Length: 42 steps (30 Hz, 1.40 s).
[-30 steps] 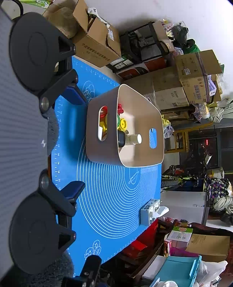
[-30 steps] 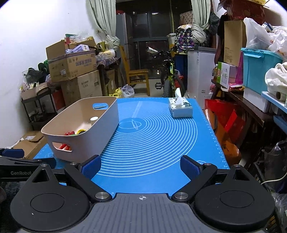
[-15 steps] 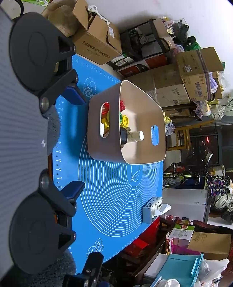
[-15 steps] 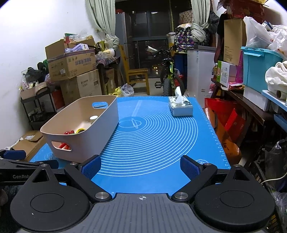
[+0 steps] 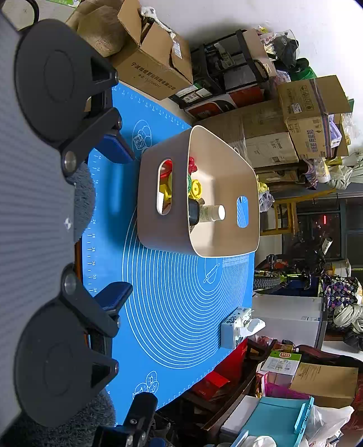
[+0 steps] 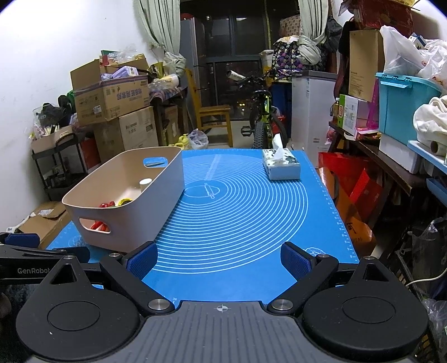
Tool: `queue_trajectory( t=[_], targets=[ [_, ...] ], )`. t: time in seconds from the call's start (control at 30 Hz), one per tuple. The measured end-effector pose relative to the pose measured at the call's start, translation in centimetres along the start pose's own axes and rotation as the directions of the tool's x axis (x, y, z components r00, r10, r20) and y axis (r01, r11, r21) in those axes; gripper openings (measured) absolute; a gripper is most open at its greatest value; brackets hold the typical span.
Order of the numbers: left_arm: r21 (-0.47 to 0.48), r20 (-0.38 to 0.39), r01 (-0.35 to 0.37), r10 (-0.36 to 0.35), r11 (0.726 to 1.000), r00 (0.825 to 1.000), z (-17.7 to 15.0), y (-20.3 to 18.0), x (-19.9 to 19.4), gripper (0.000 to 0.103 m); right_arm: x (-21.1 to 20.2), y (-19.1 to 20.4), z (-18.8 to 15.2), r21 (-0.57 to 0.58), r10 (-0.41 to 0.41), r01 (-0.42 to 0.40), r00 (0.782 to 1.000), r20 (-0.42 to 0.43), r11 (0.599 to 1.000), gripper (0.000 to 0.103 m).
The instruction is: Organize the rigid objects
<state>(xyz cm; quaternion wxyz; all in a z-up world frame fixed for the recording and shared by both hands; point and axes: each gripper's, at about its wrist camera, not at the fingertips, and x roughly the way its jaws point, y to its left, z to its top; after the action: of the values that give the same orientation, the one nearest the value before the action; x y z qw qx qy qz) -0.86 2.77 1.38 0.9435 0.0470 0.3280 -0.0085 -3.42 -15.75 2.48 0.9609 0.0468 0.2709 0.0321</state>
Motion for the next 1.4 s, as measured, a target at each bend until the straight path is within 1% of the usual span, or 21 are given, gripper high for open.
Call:
queue_trajectory(
  t=[1.4],
  targets=[
    [-0.005, -0.001, 0.005, -0.005, 1.0, 1.0, 0.06, -0.02, -0.09, 0.091, -0.27, -0.23, 0.05, 0.0, -0.009, 0.009, 1.0, -0.001, 1.0, 0.095]
  ],
)
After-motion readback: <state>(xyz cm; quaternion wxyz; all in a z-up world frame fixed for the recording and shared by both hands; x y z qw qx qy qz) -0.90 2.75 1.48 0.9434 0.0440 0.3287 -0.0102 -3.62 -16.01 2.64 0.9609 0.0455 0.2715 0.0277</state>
